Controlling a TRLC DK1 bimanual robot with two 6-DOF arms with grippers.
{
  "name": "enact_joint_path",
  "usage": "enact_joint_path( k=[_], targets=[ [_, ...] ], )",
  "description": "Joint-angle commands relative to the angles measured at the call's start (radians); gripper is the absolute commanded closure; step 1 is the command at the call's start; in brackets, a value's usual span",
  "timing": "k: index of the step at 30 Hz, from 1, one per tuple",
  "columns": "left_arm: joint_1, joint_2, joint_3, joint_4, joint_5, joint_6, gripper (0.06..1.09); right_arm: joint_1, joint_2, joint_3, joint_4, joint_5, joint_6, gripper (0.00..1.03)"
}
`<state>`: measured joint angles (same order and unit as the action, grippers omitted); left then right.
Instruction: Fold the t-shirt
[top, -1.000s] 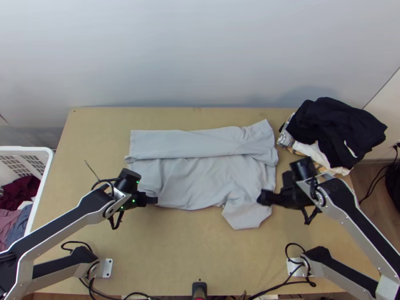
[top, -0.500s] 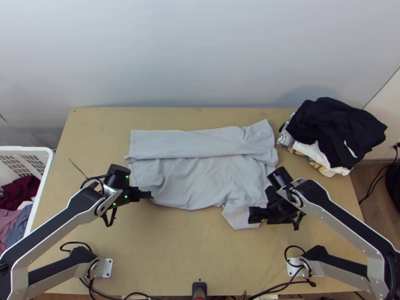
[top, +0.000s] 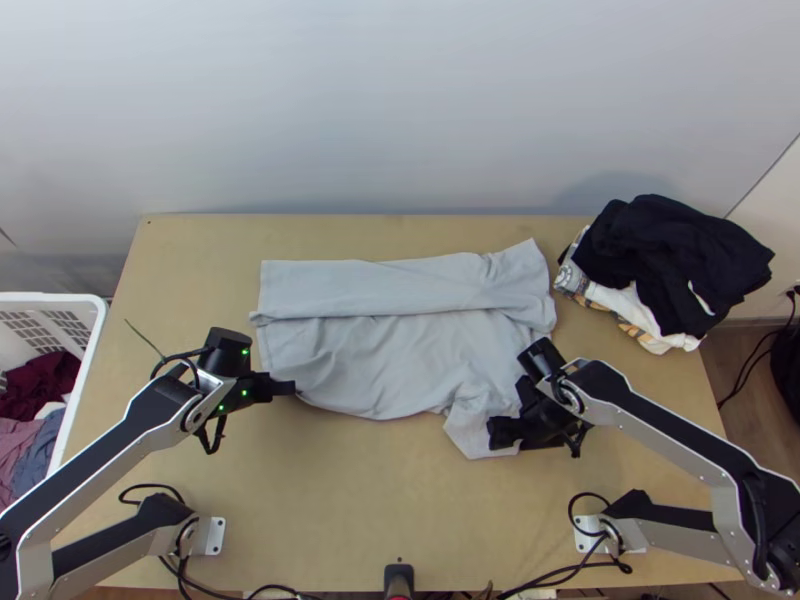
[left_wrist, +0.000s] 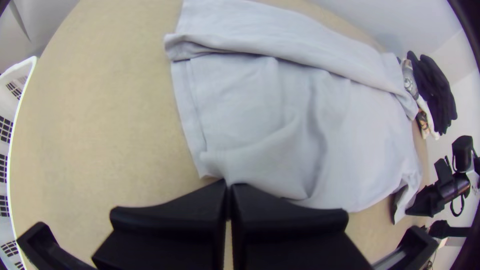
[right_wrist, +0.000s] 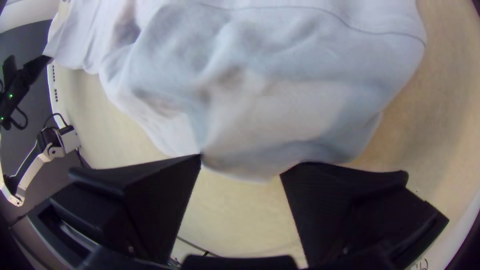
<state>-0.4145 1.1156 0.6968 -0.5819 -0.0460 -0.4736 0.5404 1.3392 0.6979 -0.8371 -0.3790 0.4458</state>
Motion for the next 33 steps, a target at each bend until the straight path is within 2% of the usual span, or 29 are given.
enact_joint_path(
  k=[1, 2, 6, 11, 20, 25, 33],
  targets=[
    [0.010, -0.008, -0.003, -0.007, 0.000, 0.003, 1.04, -0.013, -0.018, -0.014, 0.090, 0.000, -0.002, 0.83],
    [0.011, -0.010, -0.002, -0.009, 0.000, 0.004, 1.04, -0.020, -0.025, -0.011, 0.107, 0.000, -0.004, 1.00],
    [0.042, -0.042, -0.003, -0.024, 0.000, 0.027, 1.04, -0.063, -0.075, 0.005, 0.109, 0.002, -0.012, 1.00],
    [0.143, -0.085, -0.006, -0.038, 0.005, 0.095, 1.04, -0.174, -0.141, 0.029, 0.109, 0.000, -0.015, 1.00],
    [0.269, -0.115, 0.009, -0.064, 0.034, 0.181, 1.04, -0.350, -0.176, 0.107, 0.053, -0.003, -0.085, 1.00],
    [0.309, -0.120, 0.029, -0.079, 0.054, 0.225, 1.05, -0.388, -0.173, 0.172, 0.036, -0.004, -0.088, 1.00],
    [0.272, -0.080, 0.121, -0.035, 0.077, 0.219, 1.05, -0.412, -0.089, 0.296, 0.041, -0.004, -0.073, 1.00]
  ],
)
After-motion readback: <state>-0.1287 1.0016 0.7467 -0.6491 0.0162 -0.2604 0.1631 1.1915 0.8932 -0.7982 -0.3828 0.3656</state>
